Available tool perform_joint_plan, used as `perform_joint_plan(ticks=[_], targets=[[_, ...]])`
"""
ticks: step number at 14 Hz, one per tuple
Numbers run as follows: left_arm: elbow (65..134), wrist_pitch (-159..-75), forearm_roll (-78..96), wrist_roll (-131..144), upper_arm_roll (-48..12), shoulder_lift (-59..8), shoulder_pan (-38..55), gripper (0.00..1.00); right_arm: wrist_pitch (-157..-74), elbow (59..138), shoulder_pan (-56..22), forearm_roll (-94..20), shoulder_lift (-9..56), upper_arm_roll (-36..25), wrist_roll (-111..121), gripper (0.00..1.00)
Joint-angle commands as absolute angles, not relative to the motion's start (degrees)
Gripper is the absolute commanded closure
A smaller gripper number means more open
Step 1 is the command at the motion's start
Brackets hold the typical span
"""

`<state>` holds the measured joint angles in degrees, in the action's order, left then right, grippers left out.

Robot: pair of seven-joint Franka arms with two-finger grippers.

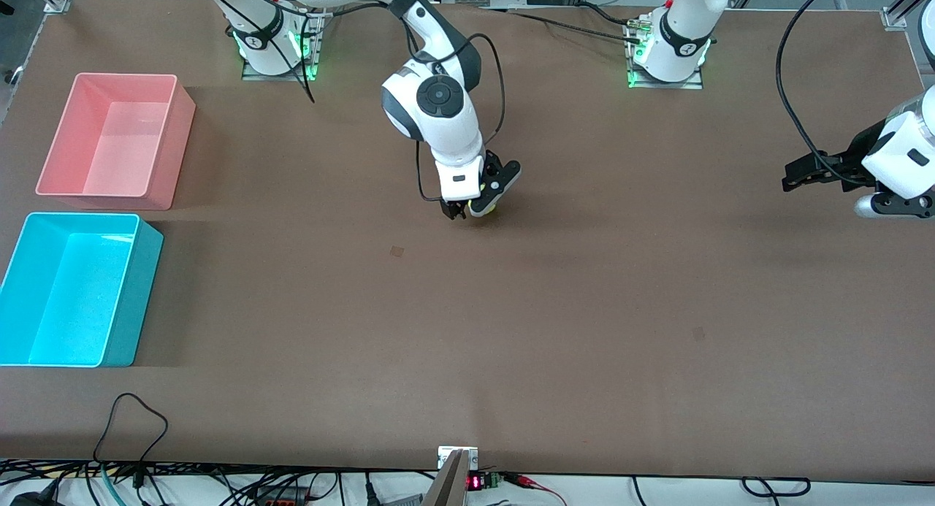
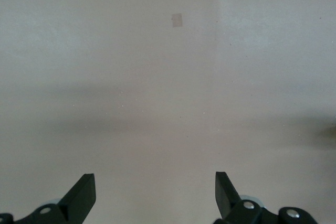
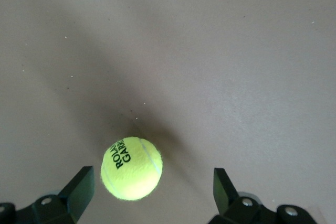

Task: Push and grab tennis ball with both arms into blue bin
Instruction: 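Lower the right gripper and close it around the tennis ball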

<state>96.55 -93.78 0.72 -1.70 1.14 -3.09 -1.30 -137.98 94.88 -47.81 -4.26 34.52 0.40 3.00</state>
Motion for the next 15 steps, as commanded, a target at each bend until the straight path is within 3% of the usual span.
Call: perform_joint_plan(ticks=[1, 15], targets=[[96.4, -93.1, 0.6, -1.8, 1.4, -2.6, -1.0, 0.00, -139.0, 94.7, -49.0, -3.2, 35.5, -0.4, 3.4, 0.00], [96.5, -93.0, 0.6, -1.9, 1.6, -2.7, -1.1, 0.00, -143.3, 94.8, -51.2, -1.1, 40.3, -0.8, 3.4, 0.00]])
